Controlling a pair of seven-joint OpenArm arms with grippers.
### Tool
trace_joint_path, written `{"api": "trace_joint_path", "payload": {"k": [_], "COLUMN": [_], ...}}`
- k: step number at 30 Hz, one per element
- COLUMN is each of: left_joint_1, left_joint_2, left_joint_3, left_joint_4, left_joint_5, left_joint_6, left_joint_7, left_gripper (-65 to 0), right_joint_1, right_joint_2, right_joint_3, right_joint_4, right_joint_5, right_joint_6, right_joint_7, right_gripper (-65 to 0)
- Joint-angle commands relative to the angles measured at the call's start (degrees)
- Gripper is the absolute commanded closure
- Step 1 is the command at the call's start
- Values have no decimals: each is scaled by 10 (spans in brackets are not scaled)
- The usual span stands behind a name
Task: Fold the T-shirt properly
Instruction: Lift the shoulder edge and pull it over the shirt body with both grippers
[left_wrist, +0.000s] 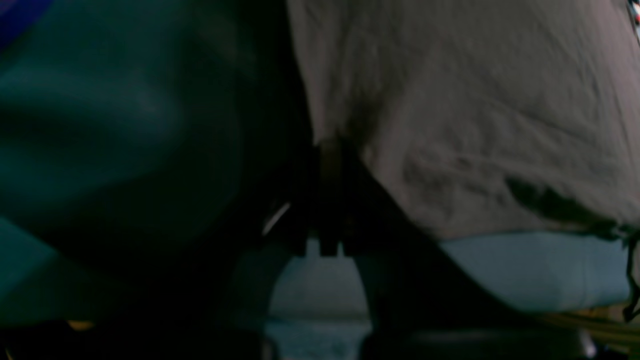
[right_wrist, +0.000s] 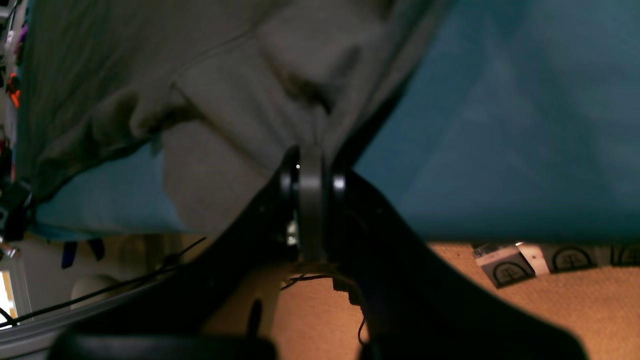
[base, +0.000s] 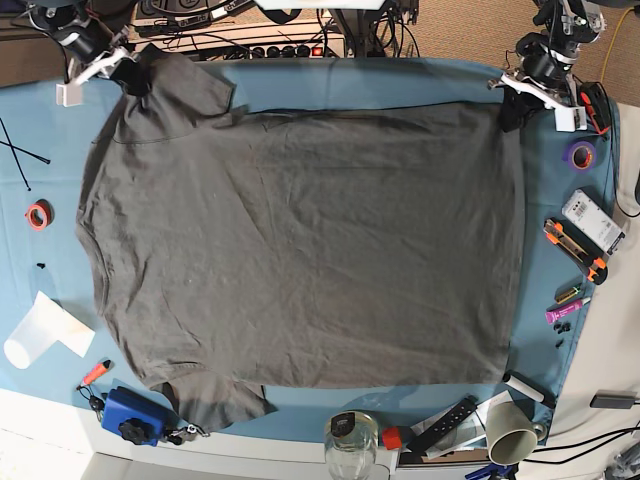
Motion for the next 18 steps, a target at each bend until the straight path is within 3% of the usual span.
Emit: {"api": "trace_joint_path", "payload": {"k": [1,5,18], "left_joint_1": [10,18,87], "left_joint_2": [-2,-2,-2], "left_joint_3": [-2,-26,-47], "left_joint_4": [14,55,96], "left_joint_5": [8,8,8], "left_joint_6": [-2,-2,-2], "left_joint_7": [13,39,40], "left_gripper": [0,0,0], "right_joint_1": [-8,-9,-65], "right_joint_2": [7,10,17], "right_joint_3": [16,47,52], "right_joint_4": [3,3,4], "right_joint_5": [2,36,87], "right_joint_6": [-4,-4,-4], "right_joint_7": [-16,-43,-58], "right_gripper": [0,0,0]}}
